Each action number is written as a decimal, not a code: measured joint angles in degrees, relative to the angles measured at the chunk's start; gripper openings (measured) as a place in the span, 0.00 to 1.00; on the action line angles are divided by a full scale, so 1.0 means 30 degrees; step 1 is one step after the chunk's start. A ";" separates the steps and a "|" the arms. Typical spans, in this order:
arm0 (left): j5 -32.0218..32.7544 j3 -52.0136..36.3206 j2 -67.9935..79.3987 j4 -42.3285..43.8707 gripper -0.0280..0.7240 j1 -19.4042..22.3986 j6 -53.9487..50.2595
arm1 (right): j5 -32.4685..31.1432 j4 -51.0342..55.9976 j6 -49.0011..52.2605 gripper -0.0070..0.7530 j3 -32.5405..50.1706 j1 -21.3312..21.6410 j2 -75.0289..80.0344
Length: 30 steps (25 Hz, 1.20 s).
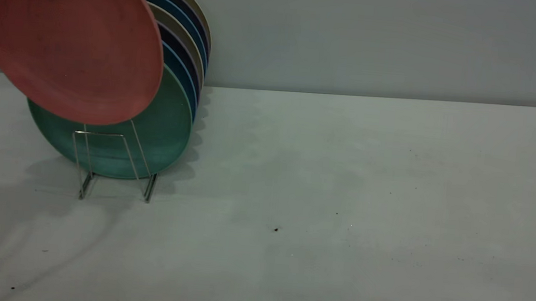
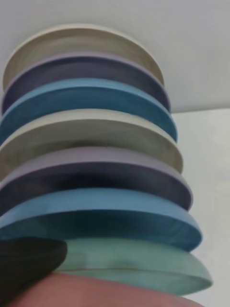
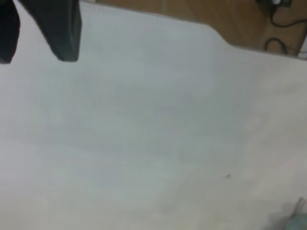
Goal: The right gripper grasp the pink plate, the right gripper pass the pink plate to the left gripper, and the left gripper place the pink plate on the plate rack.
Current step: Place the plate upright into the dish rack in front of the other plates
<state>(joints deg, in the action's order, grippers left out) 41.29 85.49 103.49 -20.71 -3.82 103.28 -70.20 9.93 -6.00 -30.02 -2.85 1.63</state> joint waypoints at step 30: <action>-0.1118 -0.1538 0.0687 -0.1689 0.16 0.0000 -0.1135 | -0.0184 -0.0351 0.0459 0.32 0.0233 0.0000 -0.0375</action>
<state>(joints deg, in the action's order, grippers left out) 37.93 80.88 105.55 -25.78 -3.82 99.88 -70.76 8.88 -4.63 -29.32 -2.85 0.51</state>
